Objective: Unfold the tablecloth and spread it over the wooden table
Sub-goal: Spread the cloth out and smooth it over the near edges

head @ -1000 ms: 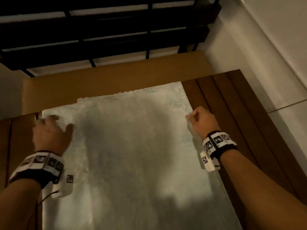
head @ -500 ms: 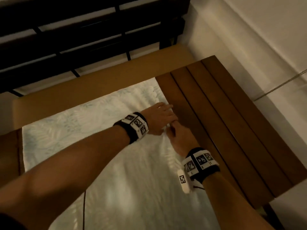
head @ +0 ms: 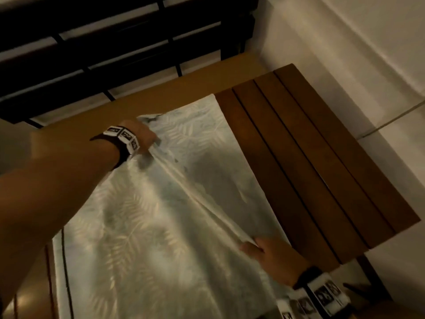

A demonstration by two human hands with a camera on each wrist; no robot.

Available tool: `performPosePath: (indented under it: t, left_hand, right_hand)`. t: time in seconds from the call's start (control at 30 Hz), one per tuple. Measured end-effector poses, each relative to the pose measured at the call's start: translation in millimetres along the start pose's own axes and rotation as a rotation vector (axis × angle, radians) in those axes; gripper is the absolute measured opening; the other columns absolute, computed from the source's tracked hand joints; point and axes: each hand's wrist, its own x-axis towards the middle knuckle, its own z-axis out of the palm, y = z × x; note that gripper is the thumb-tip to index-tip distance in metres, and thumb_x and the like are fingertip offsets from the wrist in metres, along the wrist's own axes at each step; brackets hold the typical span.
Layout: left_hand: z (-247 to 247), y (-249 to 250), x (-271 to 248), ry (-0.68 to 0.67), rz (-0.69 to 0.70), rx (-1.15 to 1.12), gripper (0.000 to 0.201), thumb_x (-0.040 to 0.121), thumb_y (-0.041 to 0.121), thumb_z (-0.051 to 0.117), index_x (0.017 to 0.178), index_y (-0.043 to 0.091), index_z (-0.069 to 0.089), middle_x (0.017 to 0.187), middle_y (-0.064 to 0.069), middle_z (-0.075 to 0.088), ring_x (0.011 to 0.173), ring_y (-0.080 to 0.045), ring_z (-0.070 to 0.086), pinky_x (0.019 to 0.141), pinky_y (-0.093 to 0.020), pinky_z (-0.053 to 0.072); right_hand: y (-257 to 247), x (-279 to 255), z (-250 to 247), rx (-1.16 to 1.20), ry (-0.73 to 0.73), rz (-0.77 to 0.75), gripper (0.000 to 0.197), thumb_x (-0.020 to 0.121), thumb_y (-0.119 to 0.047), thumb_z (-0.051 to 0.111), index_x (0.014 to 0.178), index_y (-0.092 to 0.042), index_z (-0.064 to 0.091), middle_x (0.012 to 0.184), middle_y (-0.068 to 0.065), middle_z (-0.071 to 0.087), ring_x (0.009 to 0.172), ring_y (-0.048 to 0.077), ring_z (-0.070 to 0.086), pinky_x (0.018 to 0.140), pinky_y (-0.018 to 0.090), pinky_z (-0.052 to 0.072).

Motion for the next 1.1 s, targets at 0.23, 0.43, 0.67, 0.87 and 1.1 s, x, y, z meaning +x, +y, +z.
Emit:
performPosePath:
  t: [0.23,0.43,0.67,0.87,1.1]
  left_hand:
    - [86.9,-45.0,-61.8,0.164,-0.248,-0.404,0.037,0.095,0.034,0.050,0.129,0.023,0.060,0.133,-0.008,0.061,0.116,-0.032,0.060,0.095,-0.037,0.048]
    - [161.8,-69.6,-157.9,0.427,-0.386,-0.742,0.025,0.090,0.025,0.049,0.103,0.010,0.064,0.105,-0.021,0.069,0.093,-0.044,0.065,0.077,-0.043,0.053]
    - [251.3,-107.5,-248.8,0.402,-0.477,-0.787,0.013,0.091,0.016,0.049,0.096,0.009,0.058,0.103,-0.027,0.066,0.093,-0.046,0.063,0.073,-0.040,0.048]
    - [321.8,-128.5,-309.2,0.310,-0.551,-0.848,0.022,0.090,0.023,0.053,0.106,0.010,0.059,0.116,-0.025,0.064,0.105,-0.046,0.061,0.087,-0.047,0.050]
    - [384.7,-140.0,-366.3,0.264,-0.590,-0.823,0.042,0.094,0.023,0.059,0.131,0.003,0.058,0.134,-0.025,0.057,0.125,-0.044,0.052,0.108,-0.050,0.039]
  right_hand:
    - [-10.0,-43.0,53.0,0.301,0.258,0.120,0.018,0.102,-0.040,0.040,0.117,-0.035,0.049,0.107,-0.010,0.059,0.099,0.009,0.057,0.089,0.024,0.045]
    - [-102.4,-32.7,141.9,0.470,0.337,0.046,0.041,0.094,-0.051,0.053,0.079,-0.016,0.070,0.075,-0.003,0.071,0.071,0.009,0.064,0.071,0.029,0.049]
    - [-197.5,-3.4,224.7,0.290,0.208,-0.150,0.048,0.095,-0.040,0.055,0.050,-0.022,0.049,0.051,-0.005,0.050,0.051,0.007,0.048,0.056,0.027,0.039]
    - [-243.8,11.1,261.9,0.147,0.029,-0.278,0.045,0.096,-0.039,0.052,0.057,-0.017,0.046,0.056,-0.004,0.050,0.054,0.010,0.046,0.057,0.028,0.039]
    - [-286.8,19.3,311.2,0.034,-0.144,-0.380,0.045,0.097,-0.041,0.049,0.060,-0.016,0.043,0.058,0.001,0.048,0.053,0.010,0.043,0.055,0.032,0.040]
